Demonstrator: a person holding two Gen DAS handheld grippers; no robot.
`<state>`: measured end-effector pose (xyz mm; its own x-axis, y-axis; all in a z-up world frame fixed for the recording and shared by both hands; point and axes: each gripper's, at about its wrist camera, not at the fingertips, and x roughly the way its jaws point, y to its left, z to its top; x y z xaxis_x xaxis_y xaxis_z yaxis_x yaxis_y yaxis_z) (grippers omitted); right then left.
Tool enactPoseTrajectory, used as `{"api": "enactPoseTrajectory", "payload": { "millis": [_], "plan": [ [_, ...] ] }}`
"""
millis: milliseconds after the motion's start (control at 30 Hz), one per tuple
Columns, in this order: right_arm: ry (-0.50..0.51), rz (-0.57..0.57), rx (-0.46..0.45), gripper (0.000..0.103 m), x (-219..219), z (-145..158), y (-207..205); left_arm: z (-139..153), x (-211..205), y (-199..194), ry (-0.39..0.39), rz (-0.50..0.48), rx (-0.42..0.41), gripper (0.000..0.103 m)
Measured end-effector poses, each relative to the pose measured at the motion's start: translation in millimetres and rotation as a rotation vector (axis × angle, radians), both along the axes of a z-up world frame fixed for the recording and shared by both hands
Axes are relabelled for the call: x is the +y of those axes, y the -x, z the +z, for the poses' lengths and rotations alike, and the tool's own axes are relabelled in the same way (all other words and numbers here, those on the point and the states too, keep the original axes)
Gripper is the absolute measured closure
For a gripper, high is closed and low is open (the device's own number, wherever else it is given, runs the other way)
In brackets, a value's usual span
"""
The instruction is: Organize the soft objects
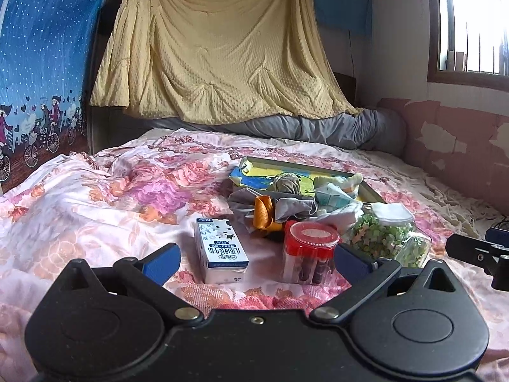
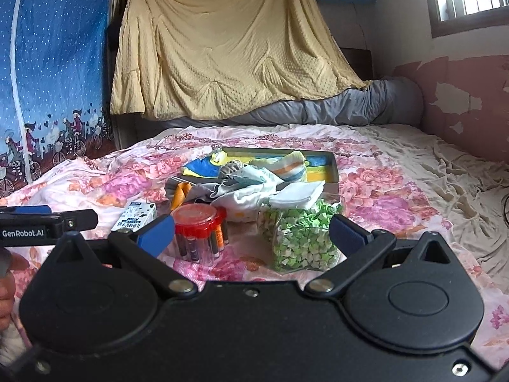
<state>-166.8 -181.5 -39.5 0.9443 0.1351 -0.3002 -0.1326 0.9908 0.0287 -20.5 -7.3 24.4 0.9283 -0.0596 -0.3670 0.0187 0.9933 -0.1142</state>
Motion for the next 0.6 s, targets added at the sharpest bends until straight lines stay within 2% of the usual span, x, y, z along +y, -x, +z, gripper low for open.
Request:
{"api": "enactPoseTrajectory", "payload": {
  "millis": [600],
  "plan": [
    [0.011, 0.013, 0.005, 0.0, -2.1, -0.1, -0.9, -5.8, -2.0, 0.7, -0.007, -0.007, 0.016, 0.001]
  ]
}}
